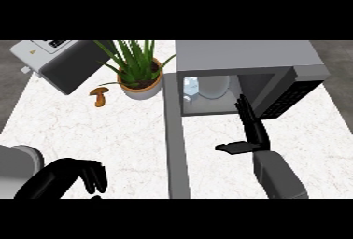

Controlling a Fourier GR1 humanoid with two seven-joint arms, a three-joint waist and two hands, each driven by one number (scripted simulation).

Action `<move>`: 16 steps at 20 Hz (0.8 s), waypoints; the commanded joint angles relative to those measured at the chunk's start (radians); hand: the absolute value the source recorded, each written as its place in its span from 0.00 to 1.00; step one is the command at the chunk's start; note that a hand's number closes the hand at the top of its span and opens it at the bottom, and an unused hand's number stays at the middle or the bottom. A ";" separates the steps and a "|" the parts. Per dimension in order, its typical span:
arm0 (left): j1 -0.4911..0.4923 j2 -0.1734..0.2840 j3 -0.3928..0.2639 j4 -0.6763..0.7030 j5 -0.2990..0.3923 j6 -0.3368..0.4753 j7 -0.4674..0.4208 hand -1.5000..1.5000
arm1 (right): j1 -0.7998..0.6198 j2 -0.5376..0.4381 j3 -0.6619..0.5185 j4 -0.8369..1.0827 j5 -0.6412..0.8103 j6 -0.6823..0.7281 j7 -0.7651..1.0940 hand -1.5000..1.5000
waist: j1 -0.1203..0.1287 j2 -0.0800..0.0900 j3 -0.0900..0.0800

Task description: Pick up the milk, place it into the microwave and close the microwave

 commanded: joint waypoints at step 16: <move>-0.187 0.000 -0.337 0.308 -0.436 0.264 -0.299 1.00 | 0.718 -0.170 0.040 -0.683 -0.152 0.275 -0.017 0.00 | -0.010 0.009 -0.003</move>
